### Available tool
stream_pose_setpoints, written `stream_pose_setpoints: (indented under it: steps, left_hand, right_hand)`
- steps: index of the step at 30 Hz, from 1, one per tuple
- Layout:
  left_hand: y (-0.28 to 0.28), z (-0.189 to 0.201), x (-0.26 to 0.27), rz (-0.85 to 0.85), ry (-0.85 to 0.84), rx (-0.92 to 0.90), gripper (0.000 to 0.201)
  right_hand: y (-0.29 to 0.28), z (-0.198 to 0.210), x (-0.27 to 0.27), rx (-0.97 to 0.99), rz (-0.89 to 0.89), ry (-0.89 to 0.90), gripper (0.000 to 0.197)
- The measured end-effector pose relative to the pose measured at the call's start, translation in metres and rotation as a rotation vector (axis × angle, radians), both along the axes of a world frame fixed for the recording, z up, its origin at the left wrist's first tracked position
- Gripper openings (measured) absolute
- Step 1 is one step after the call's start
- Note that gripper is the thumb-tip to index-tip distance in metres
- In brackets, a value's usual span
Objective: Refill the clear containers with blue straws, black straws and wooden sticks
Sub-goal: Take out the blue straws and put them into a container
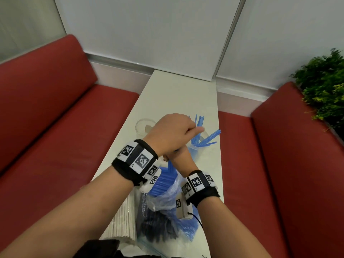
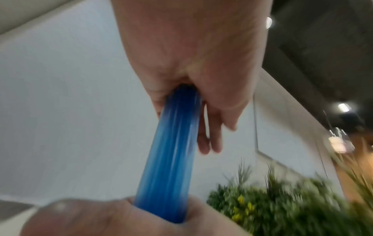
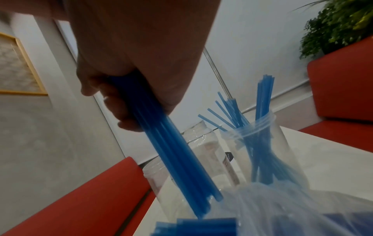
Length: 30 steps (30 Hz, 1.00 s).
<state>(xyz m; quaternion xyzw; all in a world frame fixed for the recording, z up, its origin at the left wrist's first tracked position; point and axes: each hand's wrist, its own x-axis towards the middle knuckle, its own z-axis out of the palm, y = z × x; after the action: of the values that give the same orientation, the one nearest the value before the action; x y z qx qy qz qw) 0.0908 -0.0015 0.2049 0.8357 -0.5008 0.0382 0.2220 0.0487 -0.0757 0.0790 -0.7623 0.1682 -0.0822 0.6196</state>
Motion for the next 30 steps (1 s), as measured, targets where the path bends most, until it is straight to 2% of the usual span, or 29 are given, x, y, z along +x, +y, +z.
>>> stream_pose_setpoints:
  steps: [2,4,5,6,8,10,11,13,15,16,18,22,27,30]
  left_hand:
    - [0.003,-0.001,0.009,-0.051,0.334,-0.403,0.039]
    - [0.006,-0.007,0.025,0.066,0.611,-0.738,0.034]
    - [0.008,-0.014,0.032,0.159,0.737,-0.792,0.034]
    - [0.009,-0.023,0.037,0.251,0.871,-0.754,0.034]
    - [0.012,-0.046,0.041,0.356,1.182,-0.516,0.039]
    - [0.014,-0.069,0.034,0.332,1.542,-0.329,0.051]
    - [0.014,-0.079,0.029,0.304,1.726,-0.339,0.054]
    - [0.01,-0.09,0.017,0.292,2.1,-0.561,0.046]
    - [0.003,-0.093,0.01,0.271,2.313,-0.819,0.031]
    - [0.0,-0.093,0.008,0.249,2.348,-0.877,0.027]
    - [-0.002,-0.09,0.009,0.209,2.359,-0.881,0.026]
    - [-0.004,-0.086,0.015,0.189,2.327,-0.747,0.034]
    - [-0.008,-0.092,0.019,0.292,2.271,-0.661,0.019]
    - [-0.008,-0.099,0.024,0.363,2.212,-0.623,0.016]
  right_hand:
    - [-0.006,0.008,-0.004,0.068,-0.002,-0.058,0.033]
    - [-0.016,0.026,-0.008,0.097,-0.056,-0.122,0.035]
    - [-0.021,0.038,-0.009,0.119,-0.093,-0.168,0.035]
    - [-0.025,0.053,-0.007,0.163,-0.121,-0.223,0.034]
    - [-0.032,0.082,-0.003,0.266,-0.129,-0.335,0.037]
    - [-0.033,0.103,0.0,0.353,-0.097,-0.413,0.04]
    - [-0.033,0.108,0.002,0.382,-0.077,-0.439,0.041]
    - [-0.03,0.111,0.003,0.404,-0.047,-0.443,0.041]
    - [-0.026,0.106,0.002,0.378,-0.032,-0.402,0.04]
    - [-0.024,0.103,0.0,0.358,-0.027,-0.377,0.039]
    - [-0.024,0.1,-0.003,0.323,-0.026,-0.35,0.038]
    - [-0.027,0.099,-0.003,0.288,-0.055,-0.338,0.037]
    - [-0.033,0.104,-0.002,0.235,-0.008,-0.348,0.029]
    - [-0.046,0.122,0.006,0.32,-0.053,-0.442,0.03]
